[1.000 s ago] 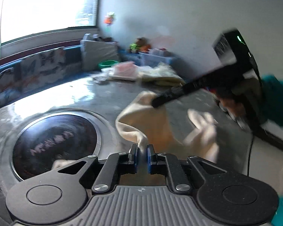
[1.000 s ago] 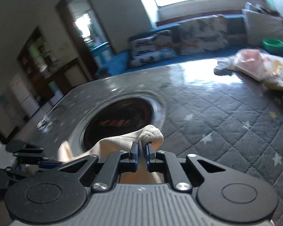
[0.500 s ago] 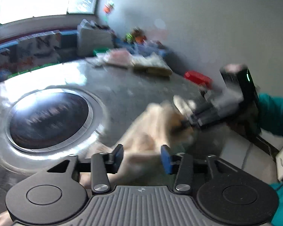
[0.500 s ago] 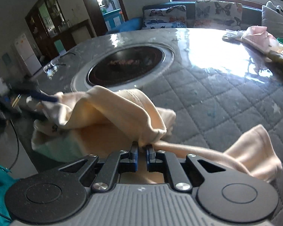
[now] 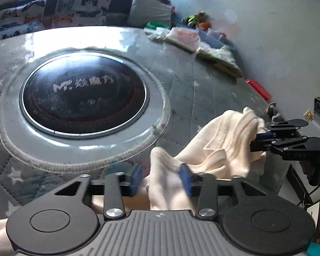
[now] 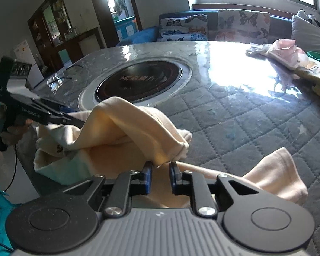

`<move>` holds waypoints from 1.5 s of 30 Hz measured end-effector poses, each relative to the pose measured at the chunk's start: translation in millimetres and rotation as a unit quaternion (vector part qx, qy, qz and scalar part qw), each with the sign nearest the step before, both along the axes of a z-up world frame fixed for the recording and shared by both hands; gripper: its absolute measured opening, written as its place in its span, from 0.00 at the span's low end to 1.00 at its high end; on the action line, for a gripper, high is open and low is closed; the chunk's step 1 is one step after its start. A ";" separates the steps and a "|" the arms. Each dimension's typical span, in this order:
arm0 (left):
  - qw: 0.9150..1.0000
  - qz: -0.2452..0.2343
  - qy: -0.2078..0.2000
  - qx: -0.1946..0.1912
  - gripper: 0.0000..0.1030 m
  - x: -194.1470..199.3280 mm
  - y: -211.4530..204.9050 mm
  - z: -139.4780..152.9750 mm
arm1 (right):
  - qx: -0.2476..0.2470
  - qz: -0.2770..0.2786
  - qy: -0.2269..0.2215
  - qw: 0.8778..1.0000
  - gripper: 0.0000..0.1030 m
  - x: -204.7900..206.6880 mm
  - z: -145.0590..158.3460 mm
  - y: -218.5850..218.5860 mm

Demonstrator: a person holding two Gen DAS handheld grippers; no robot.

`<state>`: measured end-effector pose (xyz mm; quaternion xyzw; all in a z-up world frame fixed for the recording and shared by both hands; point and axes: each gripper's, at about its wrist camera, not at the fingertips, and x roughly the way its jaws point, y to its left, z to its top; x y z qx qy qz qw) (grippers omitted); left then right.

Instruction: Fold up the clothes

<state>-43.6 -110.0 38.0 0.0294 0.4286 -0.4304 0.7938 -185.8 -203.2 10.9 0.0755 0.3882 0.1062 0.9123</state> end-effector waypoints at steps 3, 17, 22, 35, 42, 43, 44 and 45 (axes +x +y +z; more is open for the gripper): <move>1.000 -0.003 -0.019 -0.003 0.21 -3.2 1.6 3.2 | 0.016 -0.004 -0.011 1.000 0.24 1.5 5.3 -5.2; 0.999 0.016 -0.023 -0.020 0.22 5.6 10.9 13.1 | 0.096 -0.028 -0.019 0.995 0.08 47.3 9.6 -24.1; 1.000 0.021 0.000 -0.015 0.50 10.1 9.8 7.2 | 0.071 -0.027 -0.016 0.997 0.07 46.3 13.4 -18.9; 0.996 0.031 -0.078 -0.009 0.09 19.3 10.6 24.2 | 0.019 -0.023 -0.019 0.999 0.06 71.9 37.4 -12.2; 0.974 0.145 -0.173 0.015 0.09 78.0 27.5 50.5 | -0.007 -0.064 -0.029 0.997 0.04 125.1 48.2 -7.1; 0.972 0.158 -0.175 0.022 0.09 87.4 28.3 48.4 | -0.011 -0.070 -0.029 0.997 0.04 135.0 46.8 -6.3; 0.969 0.171 -0.175 0.029 0.09 96.8 29.1 45.6 | -0.014 -0.074 -0.028 0.997 0.04 143.8 45.3 -5.6; 0.968 0.178 -0.174 0.035 0.09 104.9 29.2 41.7 | -0.017 -0.076 -0.026 0.997 0.04 152.5 42.8 -4.7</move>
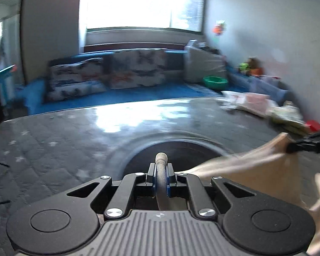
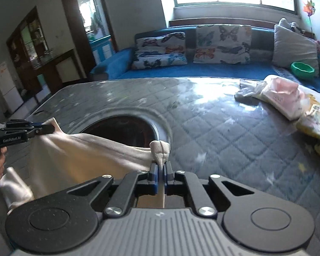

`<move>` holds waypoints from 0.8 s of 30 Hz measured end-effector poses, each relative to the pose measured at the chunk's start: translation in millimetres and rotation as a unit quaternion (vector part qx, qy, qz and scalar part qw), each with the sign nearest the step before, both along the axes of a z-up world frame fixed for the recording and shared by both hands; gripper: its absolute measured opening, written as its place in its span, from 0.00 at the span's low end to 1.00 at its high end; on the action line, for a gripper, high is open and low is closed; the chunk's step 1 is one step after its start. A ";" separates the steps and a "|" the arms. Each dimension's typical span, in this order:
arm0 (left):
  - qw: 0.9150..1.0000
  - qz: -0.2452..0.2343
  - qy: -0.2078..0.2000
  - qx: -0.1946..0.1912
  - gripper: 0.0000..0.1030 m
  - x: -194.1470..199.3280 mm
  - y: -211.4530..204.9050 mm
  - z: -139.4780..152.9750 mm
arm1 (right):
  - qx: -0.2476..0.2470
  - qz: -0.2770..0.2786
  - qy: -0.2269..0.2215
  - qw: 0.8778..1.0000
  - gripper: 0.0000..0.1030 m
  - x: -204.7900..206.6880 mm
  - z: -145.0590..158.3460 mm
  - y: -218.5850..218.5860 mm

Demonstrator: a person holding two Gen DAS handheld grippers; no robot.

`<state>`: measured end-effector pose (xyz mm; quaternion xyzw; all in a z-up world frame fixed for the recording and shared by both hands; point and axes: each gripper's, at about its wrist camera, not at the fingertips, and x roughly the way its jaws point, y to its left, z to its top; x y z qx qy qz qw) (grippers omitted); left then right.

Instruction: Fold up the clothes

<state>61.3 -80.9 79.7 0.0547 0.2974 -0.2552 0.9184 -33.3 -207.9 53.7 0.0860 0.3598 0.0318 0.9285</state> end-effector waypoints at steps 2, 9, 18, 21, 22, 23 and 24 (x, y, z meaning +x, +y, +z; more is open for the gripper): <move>1.000 0.013 0.006 0.009 0.09 15.8 -0.1 -8.4 | -0.006 -0.002 0.007 1.000 0.04 17.2 -5.7 1.8; 0.999 0.042 -0.003 0.028 0.09 58.0 -4.8 -18.2 | -0.014 -0.011 0.024 1.000 0.04 77.2 -23.9 2.9; 0.993 0.081 0.026 0.078 0.11 115.1 -21.0 -47.5 | -0.029 -0.019 0.035 0.999 0.04 136.9 -48.4 -0.4; 0.991 0.091 0.034 0.090 0.15 118.7 -22.9 -55.7 | -0.039 -0.017 0.044 0.998 0.06 144.5 -58.1 -0.4; 0.991 0.094 0.035 0.093 0.18 119.3 -23.2 -57.5 | -0.040 -0.015 0.047 0.998 0.08 145.6 -60.2 -0.7; 0.990 0.097 0.035 0.093 0.23 118.3 -21.4 -56.5 | -0.046 -0.013 0.047 0.998 0.12 143.8 -59.4 0.5; 0.990 0.100 0.034 0.091 0.26 116.9 -19.1 -54.8 | -0.054 -0.011 0.045 0.997 0.12 141.1 -57.7 2.1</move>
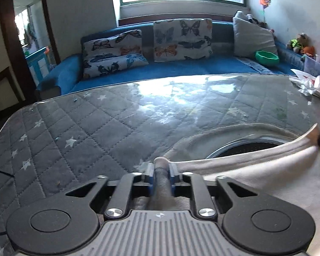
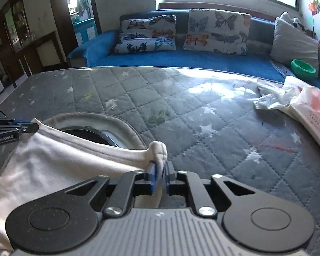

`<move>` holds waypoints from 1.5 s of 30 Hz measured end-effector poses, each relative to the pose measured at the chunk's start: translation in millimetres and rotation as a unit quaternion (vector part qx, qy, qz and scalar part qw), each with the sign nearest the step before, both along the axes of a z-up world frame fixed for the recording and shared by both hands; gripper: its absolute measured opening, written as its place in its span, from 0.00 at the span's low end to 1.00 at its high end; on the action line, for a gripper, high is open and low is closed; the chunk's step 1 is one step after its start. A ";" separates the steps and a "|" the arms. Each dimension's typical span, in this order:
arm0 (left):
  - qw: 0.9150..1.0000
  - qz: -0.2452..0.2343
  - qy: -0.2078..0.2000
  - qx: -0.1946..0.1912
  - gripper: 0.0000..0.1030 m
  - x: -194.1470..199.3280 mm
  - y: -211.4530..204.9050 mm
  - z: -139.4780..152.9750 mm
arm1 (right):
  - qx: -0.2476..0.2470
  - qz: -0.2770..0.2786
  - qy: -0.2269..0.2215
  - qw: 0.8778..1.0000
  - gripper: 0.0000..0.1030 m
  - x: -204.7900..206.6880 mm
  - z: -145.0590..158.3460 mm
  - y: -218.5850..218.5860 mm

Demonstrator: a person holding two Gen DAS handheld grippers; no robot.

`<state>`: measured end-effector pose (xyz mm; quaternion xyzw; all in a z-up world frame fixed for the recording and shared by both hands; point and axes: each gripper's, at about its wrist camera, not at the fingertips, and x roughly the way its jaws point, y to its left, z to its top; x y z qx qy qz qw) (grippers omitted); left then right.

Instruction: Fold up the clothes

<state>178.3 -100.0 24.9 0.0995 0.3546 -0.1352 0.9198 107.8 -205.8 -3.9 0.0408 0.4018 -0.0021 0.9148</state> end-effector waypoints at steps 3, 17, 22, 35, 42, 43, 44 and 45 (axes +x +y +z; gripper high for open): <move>1.000 0.001 -0.007 -0.006 0.28 -12.5 8.7 10.7 | -0.025 0.016 -0.015 0.999 0.12 -16.9 14.2 4.6; 0.976 -0.206 0.008 -0.073 0.35 -198.9 5.6 41.0 | -0.021 0.234 -0.022 0.972 0.13 -165.7 43.9 106.8; 0.968 -0.246 0.006 -0.048 0.43 -240.4 -8.3 30.7 | -0.047 0.247 -0.003 0.968 0.13 -189.4 29.6 125.0; 0.967 -0.253 -0.004 -0.015 0.23 -269.8 -0.4 12.0 | -0.099 0.226 -0.028 0.969 0.15 -214.9 40.4 129.1; 0.968 -0.249 -0.002 -0.011 0.30 -274.0 -1.8 7.2 | -0.062 0.242 -0.023 0.968 0.18 -197.1 30.4 159.7; 0.968 -0.250 -0.001 -0.009 0.30 -273.9 -1.9 6.2 | -0.057 0.243 -0.018 0.968 0.20 -194.7 26.5 162.9; 0.968 -0.252 -0.001 -0.008 0.30 -274.1 -1.7 5.1 | -0.055 0.244 -0.014 0.968 0.23 -192.5 22.6 165.9; 0.968 -0.253 0.000 -0.007 0.30 -274.4 -1.2 4.1 | -0.055 0.245 -0.012 0.968 0.24 -191.2 19.9 167.9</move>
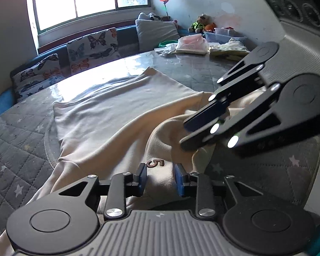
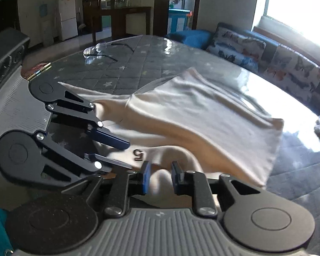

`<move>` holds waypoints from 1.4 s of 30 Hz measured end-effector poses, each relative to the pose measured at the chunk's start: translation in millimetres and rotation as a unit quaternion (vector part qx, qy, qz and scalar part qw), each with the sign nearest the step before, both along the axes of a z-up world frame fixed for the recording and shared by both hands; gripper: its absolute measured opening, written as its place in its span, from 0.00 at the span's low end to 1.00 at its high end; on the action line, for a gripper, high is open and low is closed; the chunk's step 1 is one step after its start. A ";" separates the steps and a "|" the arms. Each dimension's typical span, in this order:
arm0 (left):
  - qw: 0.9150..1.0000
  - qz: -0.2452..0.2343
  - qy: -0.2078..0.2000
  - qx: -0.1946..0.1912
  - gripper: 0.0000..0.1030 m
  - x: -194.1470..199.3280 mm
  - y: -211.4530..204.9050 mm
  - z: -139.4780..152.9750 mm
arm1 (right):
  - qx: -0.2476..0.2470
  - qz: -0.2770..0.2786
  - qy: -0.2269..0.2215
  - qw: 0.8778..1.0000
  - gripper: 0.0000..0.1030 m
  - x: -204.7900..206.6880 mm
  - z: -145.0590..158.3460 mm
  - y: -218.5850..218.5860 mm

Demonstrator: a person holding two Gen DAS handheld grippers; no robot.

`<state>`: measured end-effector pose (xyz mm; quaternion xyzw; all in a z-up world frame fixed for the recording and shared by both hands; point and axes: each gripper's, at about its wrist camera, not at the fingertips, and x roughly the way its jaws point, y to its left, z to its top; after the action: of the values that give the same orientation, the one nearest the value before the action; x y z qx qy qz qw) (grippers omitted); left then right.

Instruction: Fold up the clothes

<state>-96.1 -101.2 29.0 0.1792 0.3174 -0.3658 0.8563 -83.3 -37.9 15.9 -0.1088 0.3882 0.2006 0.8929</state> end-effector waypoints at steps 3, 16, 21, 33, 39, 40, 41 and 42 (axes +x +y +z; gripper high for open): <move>1.000 0.002 0.005 -0.002 0.26 0.1 2.7 -2.6 | -0.009 -0.013 0.012 1.000 0.23 3.3 -11.8 4.5; 0.998 0.029 -0.023 -0.058 0.10 -12.0 30.4 10.8 | 0.006 -0.055 -0.036 0.998 0.03 -52.1 13.4 -17.9; 0.997 0.019 -0.015 -0.070 0.09 -20.8 50.5 6.7 | 0.008 -0.042 -0.023 0.999 0.03 -79.9 15.2 -27.5; 0.999 0.006 -0.028 -0.045 0.15 -33.3 52.0 9.4 | 0.022 -0.021 -0.036 0.999 0.32 -48.6 9.3 -11.5; 0.998 -0.007 -0.049 -0.036 0.39 -33.1 38.8 10.2 | -0.012 -0.039 -0.013 0.999 0.16 -39.0 -11.8 -1.9; 0.998 -0.006 -0.046 -0.034 0.39 -30.2 35.6 8.0 | -0.010 -0.045 -0.013 0.999 0.10 -40.5 -11.7 -4.6; 0.998 -0.006 -0.043 -0.034 0.38 -27.0 32.5 5.9 | -0.008 -0.051 -0.012 0.999 0.07 -42.1 -11.5 -7.2; 0.999 -0.005 -0.040 -0.034 0.38 -23.8 29.5 3.8 | -0.003 -0.057 -0.015 0.998 0.06 -43.9 -10.0 -10.3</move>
<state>-119.9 -71.7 32.8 0.1663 0.2695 -0.3729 0.8722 -127.2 -48.2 6.0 -0.0924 0.3813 0.1466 0.9081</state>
